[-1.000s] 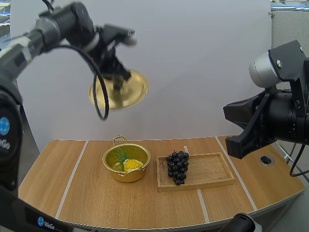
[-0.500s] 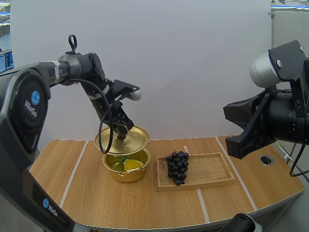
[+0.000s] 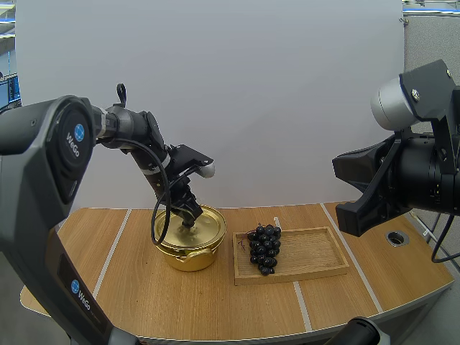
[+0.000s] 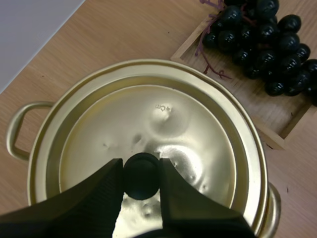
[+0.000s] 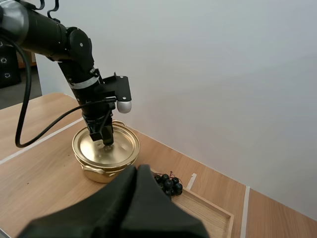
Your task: Open the pot, put the pineapple inside, and close it
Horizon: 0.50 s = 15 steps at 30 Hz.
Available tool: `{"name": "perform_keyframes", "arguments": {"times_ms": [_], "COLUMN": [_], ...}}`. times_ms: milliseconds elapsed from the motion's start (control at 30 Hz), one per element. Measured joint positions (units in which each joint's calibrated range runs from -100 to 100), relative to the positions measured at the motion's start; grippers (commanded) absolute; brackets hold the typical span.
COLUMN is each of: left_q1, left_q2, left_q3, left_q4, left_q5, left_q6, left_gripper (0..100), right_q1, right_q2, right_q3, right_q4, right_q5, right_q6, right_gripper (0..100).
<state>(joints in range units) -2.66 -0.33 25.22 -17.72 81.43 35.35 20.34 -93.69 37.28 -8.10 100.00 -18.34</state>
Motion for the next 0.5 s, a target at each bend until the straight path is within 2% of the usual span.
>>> {"name": "perform_keyframes", "arguments": {"times_ms": [500], "left_q1": [0.0], "left_q2": [3.88], "left_q3": [0.57], "left_q4": [0.35], "left_q5": [-3.31], "left_q6": [0.78], "left_gripper": [2], "right_q1": [0.0], "right_q2": [0.0], "right_q3": [0.0], "right_q4": [0.0], "right_q5": [0.0], "right_q6": [0.0], "right_gripper": [0]}}
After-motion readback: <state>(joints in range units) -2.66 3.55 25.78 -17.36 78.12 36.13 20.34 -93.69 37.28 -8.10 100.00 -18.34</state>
